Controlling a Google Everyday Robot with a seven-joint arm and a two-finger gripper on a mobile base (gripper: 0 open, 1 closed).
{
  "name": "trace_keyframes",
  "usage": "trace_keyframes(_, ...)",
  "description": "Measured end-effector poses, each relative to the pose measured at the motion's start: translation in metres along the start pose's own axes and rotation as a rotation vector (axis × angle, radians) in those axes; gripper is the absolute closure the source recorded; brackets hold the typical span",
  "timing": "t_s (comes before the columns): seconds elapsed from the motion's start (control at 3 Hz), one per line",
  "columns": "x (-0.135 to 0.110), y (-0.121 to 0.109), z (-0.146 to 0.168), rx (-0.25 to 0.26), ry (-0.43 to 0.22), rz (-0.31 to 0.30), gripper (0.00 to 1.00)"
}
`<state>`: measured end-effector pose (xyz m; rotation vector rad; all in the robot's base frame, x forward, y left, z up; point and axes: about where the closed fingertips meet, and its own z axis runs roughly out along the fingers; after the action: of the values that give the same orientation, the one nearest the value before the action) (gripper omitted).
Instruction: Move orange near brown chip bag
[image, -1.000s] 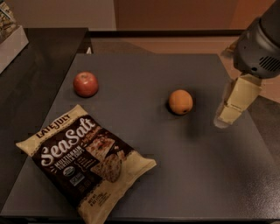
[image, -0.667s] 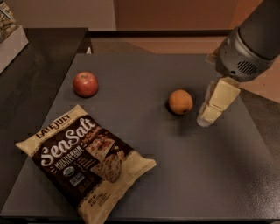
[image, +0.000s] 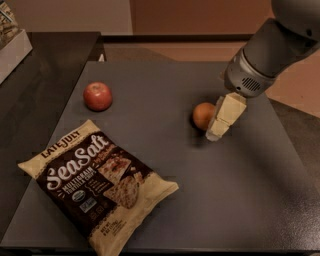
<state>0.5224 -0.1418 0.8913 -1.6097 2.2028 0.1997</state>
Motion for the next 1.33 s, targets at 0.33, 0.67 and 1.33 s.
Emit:
trace_keyframes(0.33,0.000,-0.015,0.017,-0.014,-0.013,0.015,0.00)
trace_keyframes(0.67,-0.001,-0.020,0.033,-0.035,-0.009,0.011,0.00)
trace_keyframes(1.33,0.001,-0.019,0.053,-0.075,0.004,-0.005,0.18)
